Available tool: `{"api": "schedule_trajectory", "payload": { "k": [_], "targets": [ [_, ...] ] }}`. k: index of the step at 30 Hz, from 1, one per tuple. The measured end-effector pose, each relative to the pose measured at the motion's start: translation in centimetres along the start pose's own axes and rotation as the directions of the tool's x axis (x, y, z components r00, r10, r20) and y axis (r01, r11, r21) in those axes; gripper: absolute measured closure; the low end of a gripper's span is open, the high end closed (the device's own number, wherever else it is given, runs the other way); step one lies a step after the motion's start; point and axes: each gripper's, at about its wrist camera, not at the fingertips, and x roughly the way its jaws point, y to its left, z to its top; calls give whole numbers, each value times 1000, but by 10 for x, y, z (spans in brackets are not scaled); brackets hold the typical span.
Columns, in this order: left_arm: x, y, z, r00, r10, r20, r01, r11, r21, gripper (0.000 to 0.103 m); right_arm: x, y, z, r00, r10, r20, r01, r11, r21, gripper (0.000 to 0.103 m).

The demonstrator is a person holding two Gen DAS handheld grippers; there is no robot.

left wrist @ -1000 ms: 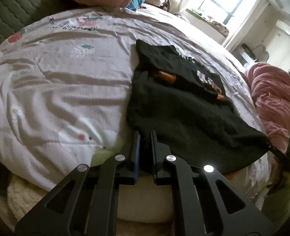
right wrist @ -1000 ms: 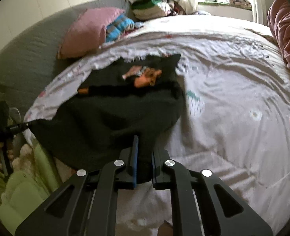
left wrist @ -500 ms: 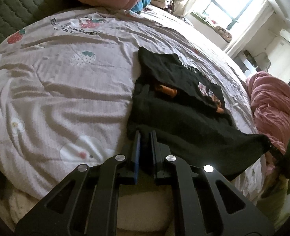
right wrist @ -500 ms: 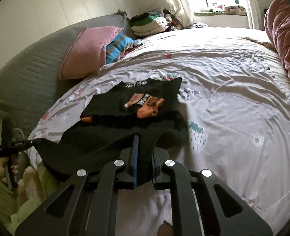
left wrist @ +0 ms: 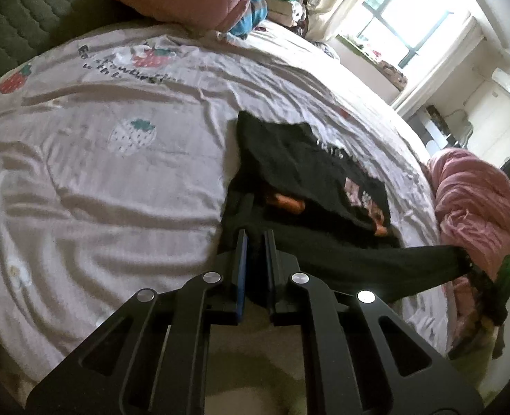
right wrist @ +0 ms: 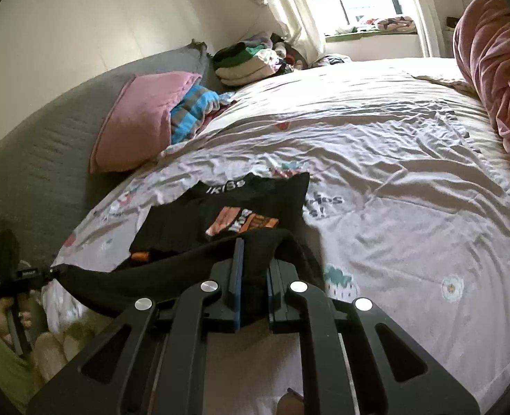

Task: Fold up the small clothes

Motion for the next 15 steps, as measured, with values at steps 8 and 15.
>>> {"api": "schedule_trajectory", "payload": {
  "k": [8, 15],
  "targets": [
    [6, -13, 33, 998, 9, 58, -9, 1000, 13, 100, 16, 2, 27, 999, -29, 23, 29, 1000, 1, 94],
    [11, -25, 55, 996, 26, 91, -30, 999, 38, 100, 32, 0, 43, 999, -42, 18, 42, 999, 10, 94]
  ]
}}
